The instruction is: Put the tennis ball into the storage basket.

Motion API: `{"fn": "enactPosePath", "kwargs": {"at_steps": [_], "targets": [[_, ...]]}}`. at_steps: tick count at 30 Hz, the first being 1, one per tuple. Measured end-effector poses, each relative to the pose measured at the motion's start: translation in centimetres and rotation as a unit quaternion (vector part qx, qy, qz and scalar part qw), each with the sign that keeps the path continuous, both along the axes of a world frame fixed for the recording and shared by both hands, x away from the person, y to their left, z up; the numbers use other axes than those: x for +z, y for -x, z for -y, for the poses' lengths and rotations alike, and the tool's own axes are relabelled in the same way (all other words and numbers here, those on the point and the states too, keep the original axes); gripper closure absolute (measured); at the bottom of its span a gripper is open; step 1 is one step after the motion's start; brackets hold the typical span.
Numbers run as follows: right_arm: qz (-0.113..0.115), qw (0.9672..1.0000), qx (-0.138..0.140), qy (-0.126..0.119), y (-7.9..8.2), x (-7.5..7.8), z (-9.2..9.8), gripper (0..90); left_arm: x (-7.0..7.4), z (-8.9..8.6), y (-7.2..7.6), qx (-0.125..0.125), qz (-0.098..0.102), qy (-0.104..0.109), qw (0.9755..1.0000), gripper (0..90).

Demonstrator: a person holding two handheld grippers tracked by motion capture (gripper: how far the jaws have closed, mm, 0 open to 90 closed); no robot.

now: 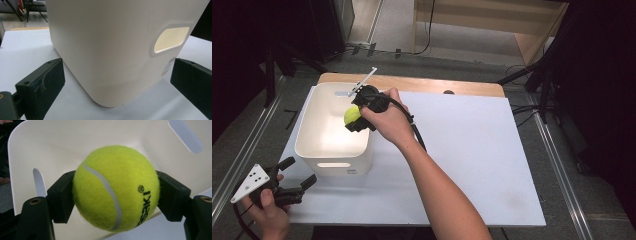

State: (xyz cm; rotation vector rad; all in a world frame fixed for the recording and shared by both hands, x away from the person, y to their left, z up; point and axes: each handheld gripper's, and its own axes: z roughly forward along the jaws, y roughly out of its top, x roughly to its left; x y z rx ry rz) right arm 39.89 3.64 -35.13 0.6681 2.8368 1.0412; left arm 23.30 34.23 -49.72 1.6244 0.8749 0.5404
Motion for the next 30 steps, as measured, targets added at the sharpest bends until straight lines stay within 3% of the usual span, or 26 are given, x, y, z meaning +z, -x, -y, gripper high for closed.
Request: {"fn": "enactPosePath", "kwargs": {"at_steps": [7, 12, 14, 16, 18, 23, 25, 30], "targets": [[-0.011, 0.9999, 0.011, 0.007, -0.1, -1.0, -0.3, 23.3, 0.0, 0.1, 0.0, 0.000, 0.002, -0.002, 1.0000, 0.0], [-0.012, 0.9992, 0.028, 0.024, 0.1, -1.5, -0.6, 22.6, 0.0, 0.1, 0.0, -0.001, 0.003, -0.003, 1.0000, 0.0], [-0.013, 0.9987, 0.036, 0.035, 0.3, -1.7, -0.8, 18.5, 0.0, 0.1, 0.0, 0.000, 0.003, -0.002, 1.0000, 0.0], [-0.017, 0.9983, 0.048, 0.029, 0.5, -1.8, -0.9, 11.9, 0.0, 0.1, 0.0, -0.001, 0.003, -0.003, 1.0000, 0.0], [-0.016, 0.9981, 0.051, 0.030, 0.7, -1.6, -0.9, 10.8, 0.0, 0.1, 0.0, -0.001, 0.003, -0.002, 1.0000, 0.0], [0.002, 0.9983, 0.057, 0.016, 1.2, -1.0, -0.6, 7.2, 0.0, 0.1, 0.0, -0.001, 0.004, -0.002, 1.0000, 0.0], [0.008, 0.9982, 0.057, 0.014, 1.4, -0.9, -0.4, 0.7, 0.0, 0.1, 0.0, -0.001, 0.004, -0.002, 1.0000, 0.0], [0.029, 0.9985, 0.046, 0.000, 1.6, -0.6, 0.7, 0.0, 0.0, 0.2, 0.0, -0.001, 0.003, -0.002, 1.0000, 0.0]]}}
